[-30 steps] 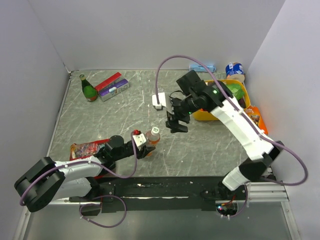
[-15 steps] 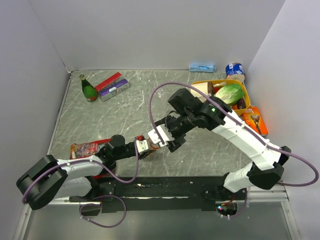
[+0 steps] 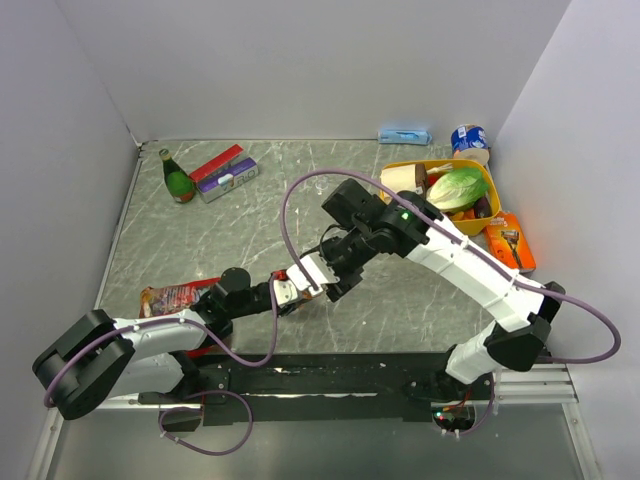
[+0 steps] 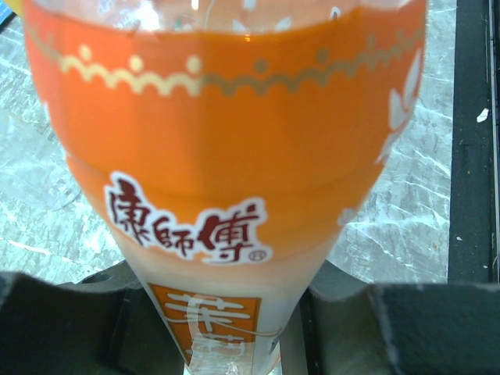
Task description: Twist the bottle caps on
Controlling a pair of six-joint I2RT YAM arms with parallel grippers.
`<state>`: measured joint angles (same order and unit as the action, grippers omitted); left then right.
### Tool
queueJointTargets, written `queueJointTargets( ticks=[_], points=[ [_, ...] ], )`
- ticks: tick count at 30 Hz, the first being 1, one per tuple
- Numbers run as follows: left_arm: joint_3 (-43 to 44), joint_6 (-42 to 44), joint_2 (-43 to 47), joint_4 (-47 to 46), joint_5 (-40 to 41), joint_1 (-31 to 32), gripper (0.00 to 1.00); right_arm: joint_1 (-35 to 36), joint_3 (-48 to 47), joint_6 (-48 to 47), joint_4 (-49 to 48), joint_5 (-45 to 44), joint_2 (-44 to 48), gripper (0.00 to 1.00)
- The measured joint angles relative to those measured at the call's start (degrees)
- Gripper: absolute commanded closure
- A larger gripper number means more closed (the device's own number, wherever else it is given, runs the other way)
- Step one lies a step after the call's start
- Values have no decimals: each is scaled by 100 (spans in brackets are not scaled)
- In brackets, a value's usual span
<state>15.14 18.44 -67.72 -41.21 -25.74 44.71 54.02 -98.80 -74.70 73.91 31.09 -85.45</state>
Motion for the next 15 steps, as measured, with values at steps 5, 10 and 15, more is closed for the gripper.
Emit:
queueJointTargets(
  ticks=[5,10,15],
  points=[
    [0,17,0,7,0,-4,99,2,-4,55,-2,-35,-55,53],
    [0,15,0,57,2,-11,99,2,-17,271,-85,-125,-114,61],
    [31,-79,-4,184,146,-24,99,0,-17,813,-232,-337,-188,68]
  ],
)
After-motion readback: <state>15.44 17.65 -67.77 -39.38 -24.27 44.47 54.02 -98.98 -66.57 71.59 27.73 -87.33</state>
